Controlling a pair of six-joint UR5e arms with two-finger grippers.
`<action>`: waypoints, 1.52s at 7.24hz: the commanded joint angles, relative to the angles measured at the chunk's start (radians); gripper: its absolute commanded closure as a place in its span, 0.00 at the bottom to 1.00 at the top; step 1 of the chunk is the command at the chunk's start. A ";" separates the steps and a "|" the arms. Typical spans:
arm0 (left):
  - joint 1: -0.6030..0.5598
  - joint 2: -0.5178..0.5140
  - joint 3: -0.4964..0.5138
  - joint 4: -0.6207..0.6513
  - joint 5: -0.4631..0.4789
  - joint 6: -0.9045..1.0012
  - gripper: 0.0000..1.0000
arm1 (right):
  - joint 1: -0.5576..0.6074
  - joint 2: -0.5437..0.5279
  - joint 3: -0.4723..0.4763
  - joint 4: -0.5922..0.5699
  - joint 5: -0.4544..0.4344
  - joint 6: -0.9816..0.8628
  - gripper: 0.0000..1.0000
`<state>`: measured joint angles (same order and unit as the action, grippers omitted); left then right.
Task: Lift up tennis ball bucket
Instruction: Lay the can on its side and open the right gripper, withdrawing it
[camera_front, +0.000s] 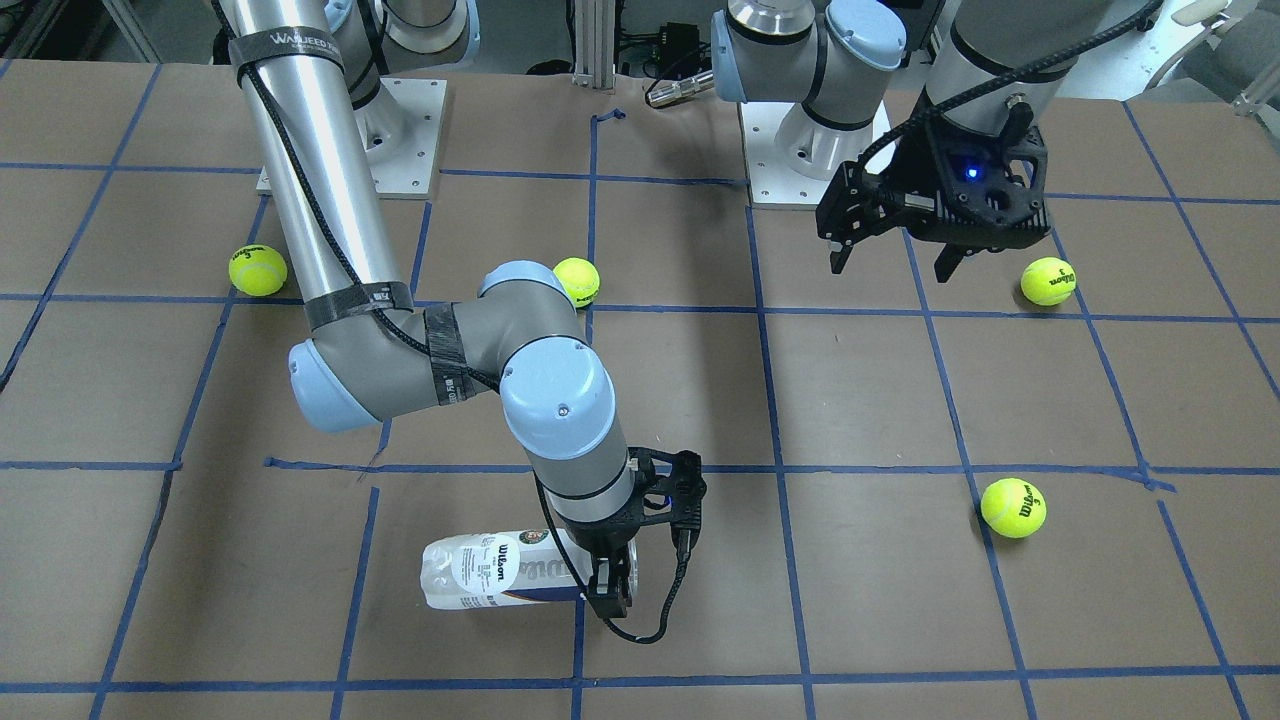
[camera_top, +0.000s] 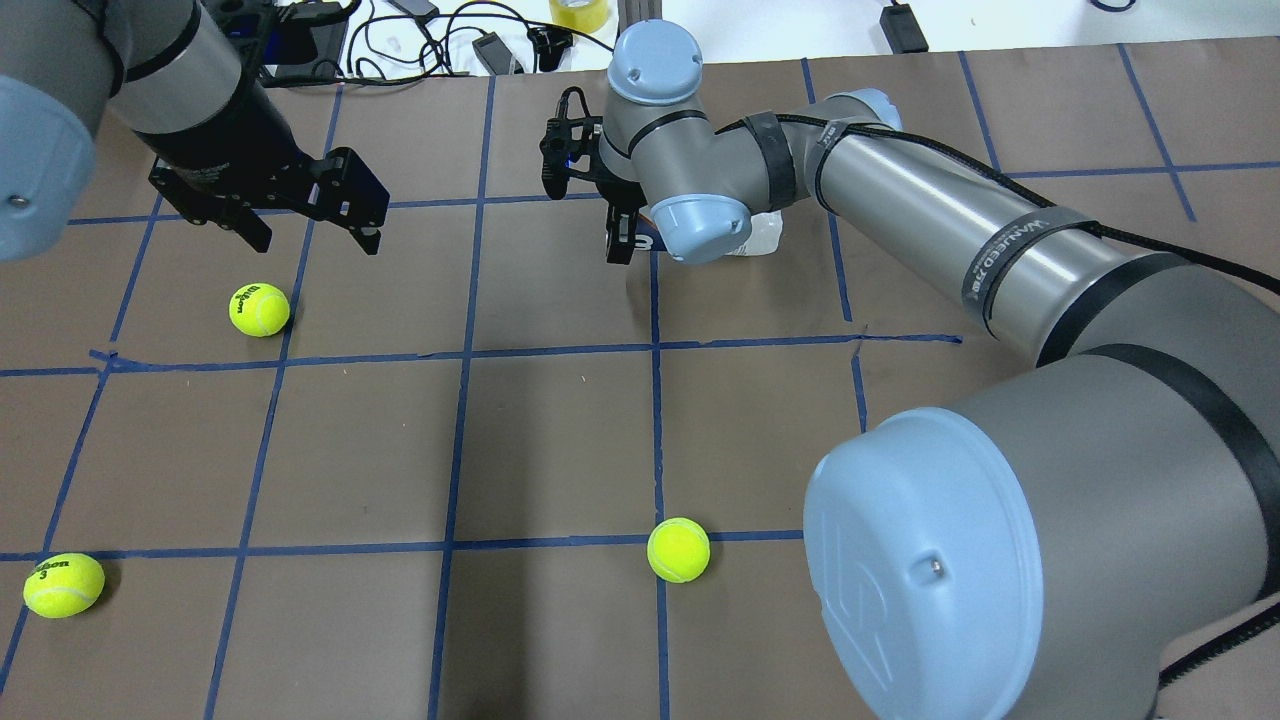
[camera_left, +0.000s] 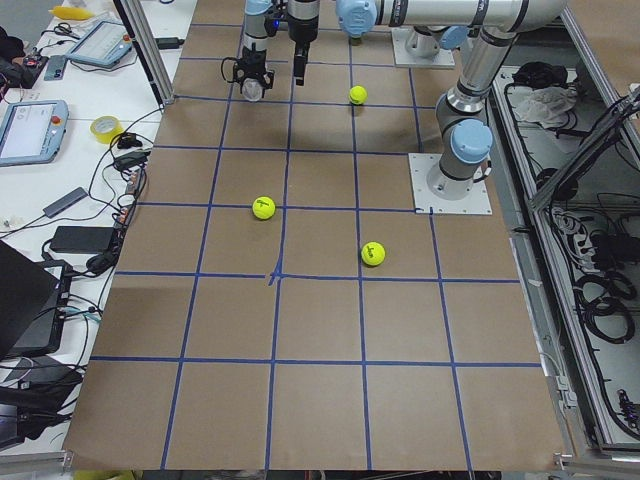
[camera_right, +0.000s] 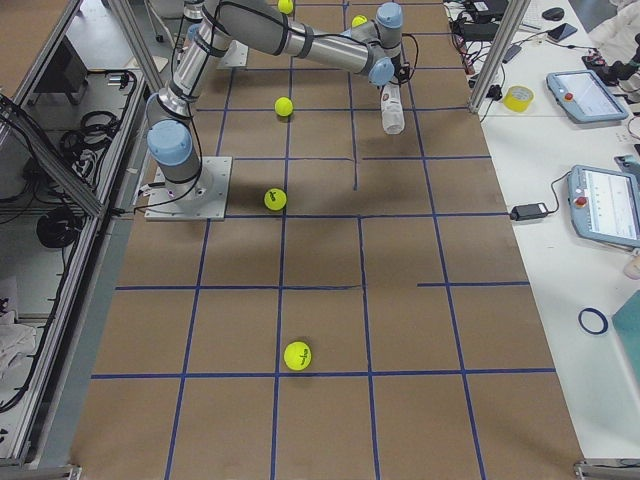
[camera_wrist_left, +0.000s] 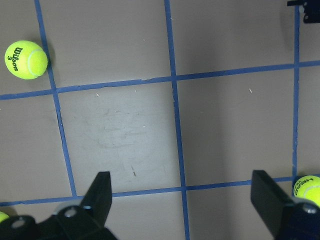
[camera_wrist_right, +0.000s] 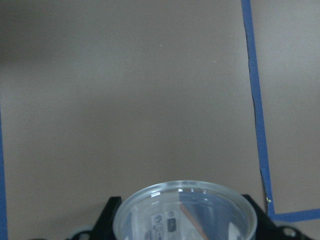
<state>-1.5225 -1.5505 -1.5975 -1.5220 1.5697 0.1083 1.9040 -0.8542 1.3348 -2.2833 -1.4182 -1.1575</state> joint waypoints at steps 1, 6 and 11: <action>0.022 -0.016 0.013 0.000 -0.010 0.002 0.00 | -0.002 0.006 0.001 -0.001 0.097 0.013 0.00; 0.022 -0.156 -0.022 0.155 -0.020 -0.007 0.00 | -0.097 -0.106 -0.005 0.104 0.113 0.025 0.00; 0.048 -0.414 -0.016 0.220 -0.574 0.005 0.00 | -0.328 -0.371 -0.002 0.556 0.162 0.186 0.00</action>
<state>-1.4906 -1.9034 -1.6212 -1.3153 1.1594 0.1064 1.6237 -1.1399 1.3288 -1.8834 -1.2455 -1.0380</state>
